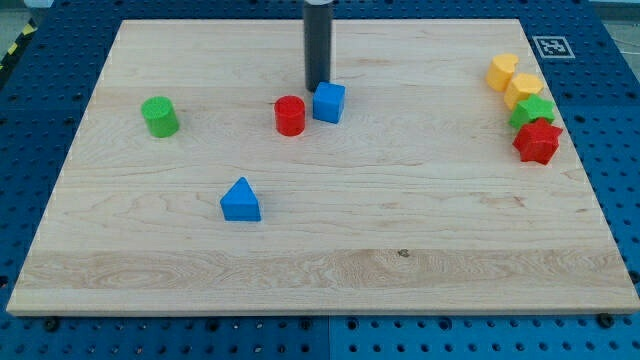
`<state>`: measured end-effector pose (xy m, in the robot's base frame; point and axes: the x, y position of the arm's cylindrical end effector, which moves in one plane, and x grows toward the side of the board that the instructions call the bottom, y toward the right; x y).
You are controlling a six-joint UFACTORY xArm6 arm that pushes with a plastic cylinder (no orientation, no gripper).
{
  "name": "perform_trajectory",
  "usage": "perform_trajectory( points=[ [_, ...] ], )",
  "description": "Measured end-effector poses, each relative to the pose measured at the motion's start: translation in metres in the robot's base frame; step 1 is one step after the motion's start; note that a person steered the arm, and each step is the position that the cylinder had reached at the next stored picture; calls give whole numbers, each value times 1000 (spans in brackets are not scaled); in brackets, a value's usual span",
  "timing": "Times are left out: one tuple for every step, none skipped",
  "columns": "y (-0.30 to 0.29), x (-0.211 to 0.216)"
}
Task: Move the blue cube parallel to the left of the red star
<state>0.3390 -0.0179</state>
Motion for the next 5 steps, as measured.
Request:
perform_trajectory(
  points=[
    [2, 36],
    [22, 84],
    [58, 129],
    [85, 138],
    [19, 138]
  ],
)
